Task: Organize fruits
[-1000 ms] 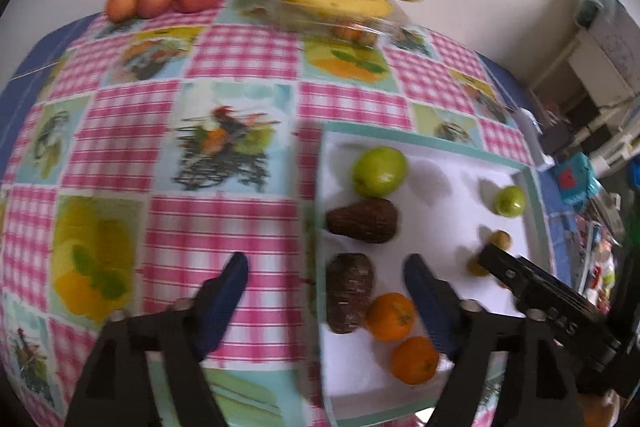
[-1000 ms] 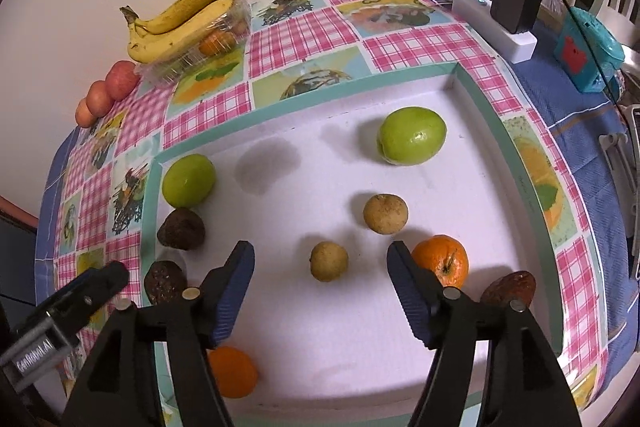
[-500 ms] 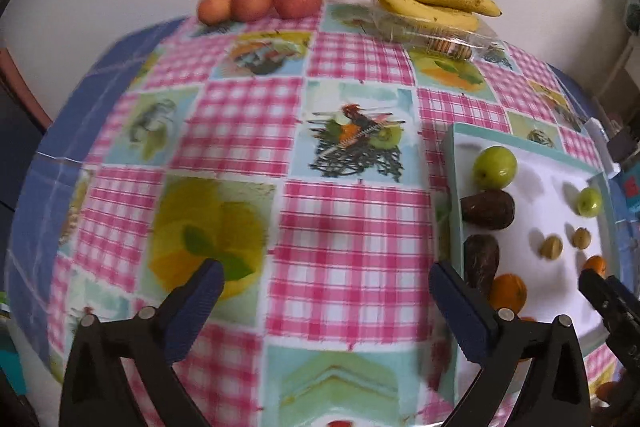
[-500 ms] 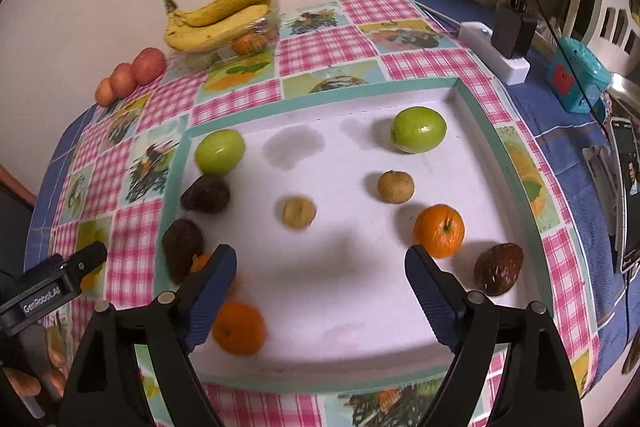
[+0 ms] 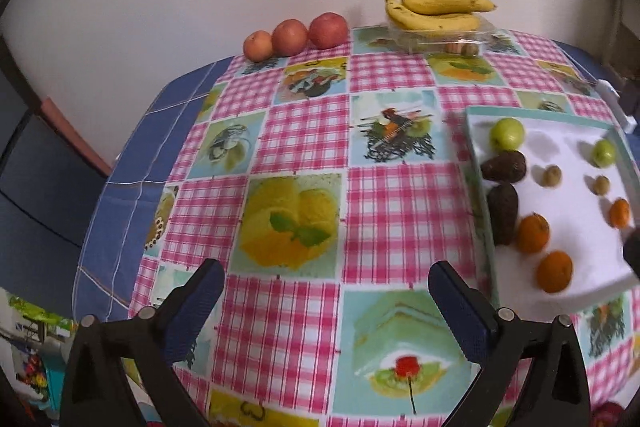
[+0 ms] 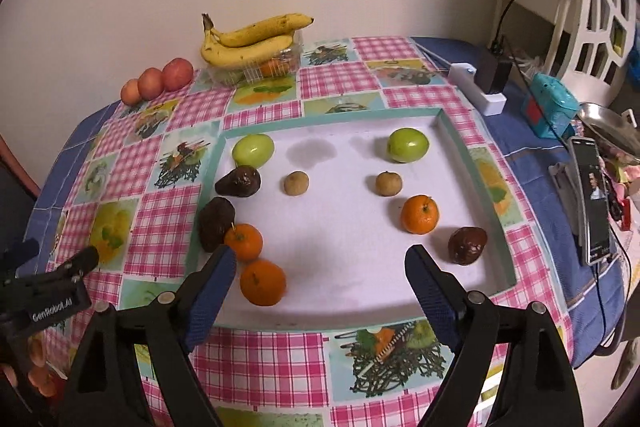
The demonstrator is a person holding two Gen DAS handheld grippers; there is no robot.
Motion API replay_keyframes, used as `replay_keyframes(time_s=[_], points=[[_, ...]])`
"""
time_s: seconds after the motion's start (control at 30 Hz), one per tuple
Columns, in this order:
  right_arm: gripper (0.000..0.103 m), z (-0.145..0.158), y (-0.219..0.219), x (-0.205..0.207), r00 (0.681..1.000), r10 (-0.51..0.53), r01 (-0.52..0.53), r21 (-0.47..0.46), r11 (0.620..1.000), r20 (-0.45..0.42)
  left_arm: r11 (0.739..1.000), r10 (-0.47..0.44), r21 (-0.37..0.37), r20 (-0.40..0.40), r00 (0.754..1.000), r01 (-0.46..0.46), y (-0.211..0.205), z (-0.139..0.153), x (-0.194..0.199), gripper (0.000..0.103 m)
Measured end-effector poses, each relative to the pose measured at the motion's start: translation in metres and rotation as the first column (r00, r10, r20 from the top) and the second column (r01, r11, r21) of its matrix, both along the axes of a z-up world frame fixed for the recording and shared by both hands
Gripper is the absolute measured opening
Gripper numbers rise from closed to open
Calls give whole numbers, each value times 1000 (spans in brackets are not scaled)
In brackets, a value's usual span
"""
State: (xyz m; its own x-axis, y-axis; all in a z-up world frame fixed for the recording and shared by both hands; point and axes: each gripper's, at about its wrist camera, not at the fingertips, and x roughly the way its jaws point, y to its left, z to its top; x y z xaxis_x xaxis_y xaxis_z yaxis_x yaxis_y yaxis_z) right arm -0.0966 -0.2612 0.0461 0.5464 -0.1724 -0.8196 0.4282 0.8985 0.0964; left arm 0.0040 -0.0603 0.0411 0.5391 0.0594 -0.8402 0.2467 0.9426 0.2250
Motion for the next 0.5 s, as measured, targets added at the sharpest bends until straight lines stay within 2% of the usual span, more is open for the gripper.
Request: replay_keyframes(time_s=[0.13, 0.5], points=[[87, 3, 1, -6, 1000, 3, -3, 27, 1000, -2, 999, -7, -34, 9, 1000, 8, 4, 7, -5, 103], [87, 5, 9, -8, 1000, 23, -23, 2, 1000, -8, 993, -12, -114, -20, 1000, 9, 13, 12, -9, 103]])
